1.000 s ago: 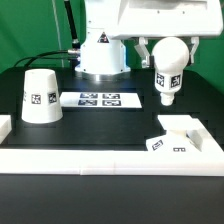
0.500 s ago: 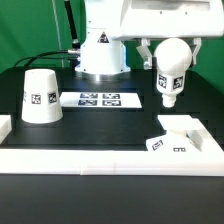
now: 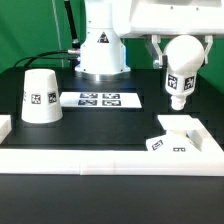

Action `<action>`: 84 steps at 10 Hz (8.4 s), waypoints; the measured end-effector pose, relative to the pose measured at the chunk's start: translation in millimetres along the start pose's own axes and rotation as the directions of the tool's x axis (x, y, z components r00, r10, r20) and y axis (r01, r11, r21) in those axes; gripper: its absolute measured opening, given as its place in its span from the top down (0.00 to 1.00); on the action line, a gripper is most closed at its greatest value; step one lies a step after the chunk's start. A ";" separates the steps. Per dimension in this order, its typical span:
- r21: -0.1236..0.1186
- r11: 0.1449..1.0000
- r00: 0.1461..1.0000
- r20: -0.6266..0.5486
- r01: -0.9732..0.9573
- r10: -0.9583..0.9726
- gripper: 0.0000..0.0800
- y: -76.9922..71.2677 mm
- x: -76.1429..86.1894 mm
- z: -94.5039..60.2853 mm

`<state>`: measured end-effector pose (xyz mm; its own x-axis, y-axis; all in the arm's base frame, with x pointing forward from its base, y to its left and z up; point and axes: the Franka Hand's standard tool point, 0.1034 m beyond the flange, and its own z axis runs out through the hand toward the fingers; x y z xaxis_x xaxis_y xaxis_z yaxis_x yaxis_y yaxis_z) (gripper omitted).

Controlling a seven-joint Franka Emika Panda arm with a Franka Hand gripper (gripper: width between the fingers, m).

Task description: Assemble lamp

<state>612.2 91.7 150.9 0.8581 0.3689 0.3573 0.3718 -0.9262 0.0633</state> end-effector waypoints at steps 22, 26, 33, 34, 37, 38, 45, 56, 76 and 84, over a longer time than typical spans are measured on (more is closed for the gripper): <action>-0.015 1.000 0.999 -0.044 0.025 -0.026 0.28 -6.6 -14.6 30.5; -0.026 0.999 0.997 -0.074 0.026 -0.027 0.28 -8.7 -21.1 31.6; -0.011 1.000 0.999 -0.031 0.013 -0.013 0.13 -9.7 -24.9 25.5; -0.008 1.000 1.000 -0.023 0.013 -0.013 0.13 -9.9 -25.0 23.6; -0.009 1.000 1.000 -0.027 0.016 -0.016 0.13 -9.9 -21.8 19.4; -0.008 1.000 1.000 -0.026 0.016 -0.016 0.13 -8.6 -17.8 17.5; 0.090 0.996 0.959 0.282 -0.015 -0.011 0.13 -22.3 -32.5 22.2; 0.093 0.996 0.962 0.273 -0.007 -0.019 0.28 -14.5 -11.1 20.5; -0.238 0.292 0.254 0.175 -0.926 0.951 0.27 -14.9 -12.9 21.7; -0.222 0.276 0.234 0.198 -0.935 0.952 0.19 -16.9 -11.6 22.6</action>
Offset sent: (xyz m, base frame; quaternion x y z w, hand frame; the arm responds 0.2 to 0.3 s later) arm 0.0067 0.0003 0.0008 -0.0131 0.0156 -0.0377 0.9991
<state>604.0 104.8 124.7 0.6248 -0.7797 -0.0406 -0.7784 -0.6181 -0.1098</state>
